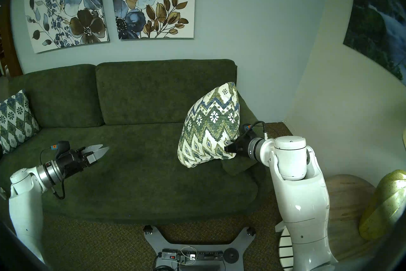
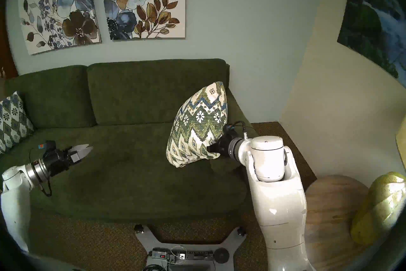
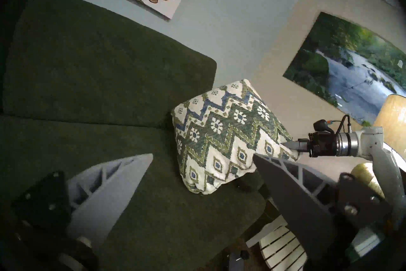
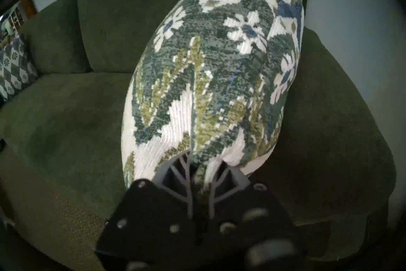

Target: Fix throw pillow on sofa

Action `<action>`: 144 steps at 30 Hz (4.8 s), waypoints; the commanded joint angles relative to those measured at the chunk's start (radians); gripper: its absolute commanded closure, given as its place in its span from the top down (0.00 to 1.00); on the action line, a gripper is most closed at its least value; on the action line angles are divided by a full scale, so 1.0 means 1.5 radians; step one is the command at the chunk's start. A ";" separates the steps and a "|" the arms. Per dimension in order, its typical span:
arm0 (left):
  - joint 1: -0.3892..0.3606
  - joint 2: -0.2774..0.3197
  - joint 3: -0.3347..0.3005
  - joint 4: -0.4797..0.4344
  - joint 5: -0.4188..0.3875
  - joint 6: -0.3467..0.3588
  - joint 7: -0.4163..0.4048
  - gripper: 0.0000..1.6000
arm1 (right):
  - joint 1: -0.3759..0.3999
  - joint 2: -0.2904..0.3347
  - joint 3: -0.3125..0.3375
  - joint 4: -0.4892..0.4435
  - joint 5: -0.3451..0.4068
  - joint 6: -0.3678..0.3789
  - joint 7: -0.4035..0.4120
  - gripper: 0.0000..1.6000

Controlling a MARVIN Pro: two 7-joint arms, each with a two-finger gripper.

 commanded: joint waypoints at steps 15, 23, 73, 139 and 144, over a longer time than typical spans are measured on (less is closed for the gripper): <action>0.008 0.031 -0.004 0.031 -0.006 -0.051 -0.086 1.00 | 0.148 0.128 -0.103 0.052 -0.062 -0.002 0.136 0.00; 0.003 0.033 -0.002 0.044 -0.005 -0.061 -0.091 1.00 | 0.160 0.122 -0.102 0.075 -0.083 -0.002 0.157 0.00; 0.000 0.042 -0.002 0.067 -0.003 -0.073 -0.104 1.00 | 0.221 0.065 -0.065 0.124 -0.264 -0.002 0.276 0.00; -0.003 0.059 -0.021 0.100 -0.001 -0.072 -0.092 1.00 | -0.271 0.001 0.158 -0.278 -0.136 -0.003 0.242 1.00; -0.001 0.060 -0.025 0.110 -0.001 -0.075 -0.094 1.00 | -0.324 -0.048 0.206 -0.280 -0.107 -0.043 0.231 1.00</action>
